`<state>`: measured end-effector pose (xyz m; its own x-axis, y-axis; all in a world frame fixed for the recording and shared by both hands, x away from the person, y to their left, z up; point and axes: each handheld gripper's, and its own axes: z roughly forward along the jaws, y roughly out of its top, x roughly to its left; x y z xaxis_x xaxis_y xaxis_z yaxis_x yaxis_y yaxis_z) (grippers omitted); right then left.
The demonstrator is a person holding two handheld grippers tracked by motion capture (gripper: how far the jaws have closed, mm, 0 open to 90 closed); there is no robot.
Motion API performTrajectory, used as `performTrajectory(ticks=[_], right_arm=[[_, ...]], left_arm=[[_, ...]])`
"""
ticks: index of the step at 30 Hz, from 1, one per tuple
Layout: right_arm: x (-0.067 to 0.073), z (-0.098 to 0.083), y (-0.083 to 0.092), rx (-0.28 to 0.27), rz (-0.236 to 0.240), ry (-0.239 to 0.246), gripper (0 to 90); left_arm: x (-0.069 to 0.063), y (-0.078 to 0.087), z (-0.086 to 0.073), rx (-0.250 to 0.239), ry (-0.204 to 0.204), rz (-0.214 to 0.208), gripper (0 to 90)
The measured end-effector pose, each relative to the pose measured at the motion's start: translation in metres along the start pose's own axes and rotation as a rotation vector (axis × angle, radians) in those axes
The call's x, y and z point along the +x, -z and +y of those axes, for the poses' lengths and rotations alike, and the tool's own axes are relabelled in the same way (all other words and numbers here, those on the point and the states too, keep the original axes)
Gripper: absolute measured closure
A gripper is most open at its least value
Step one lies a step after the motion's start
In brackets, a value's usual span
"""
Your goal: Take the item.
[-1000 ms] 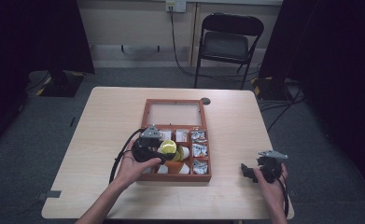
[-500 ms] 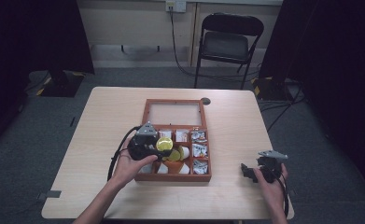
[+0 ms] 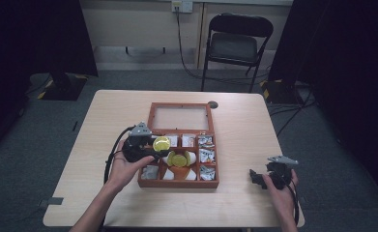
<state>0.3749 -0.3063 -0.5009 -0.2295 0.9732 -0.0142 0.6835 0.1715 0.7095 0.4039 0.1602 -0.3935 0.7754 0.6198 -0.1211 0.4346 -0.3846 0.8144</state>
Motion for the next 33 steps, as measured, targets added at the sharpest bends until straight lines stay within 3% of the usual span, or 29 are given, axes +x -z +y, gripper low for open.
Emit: performTrajectory(ticks=[33], right_arm=[[0.0, 0.0, 0.0, 0.0, 0.0, 0.0, 0.0]], left_arm=[[0.04, 0.038, -0.009, -0.06, 0.081, 0.086, 39.4]])
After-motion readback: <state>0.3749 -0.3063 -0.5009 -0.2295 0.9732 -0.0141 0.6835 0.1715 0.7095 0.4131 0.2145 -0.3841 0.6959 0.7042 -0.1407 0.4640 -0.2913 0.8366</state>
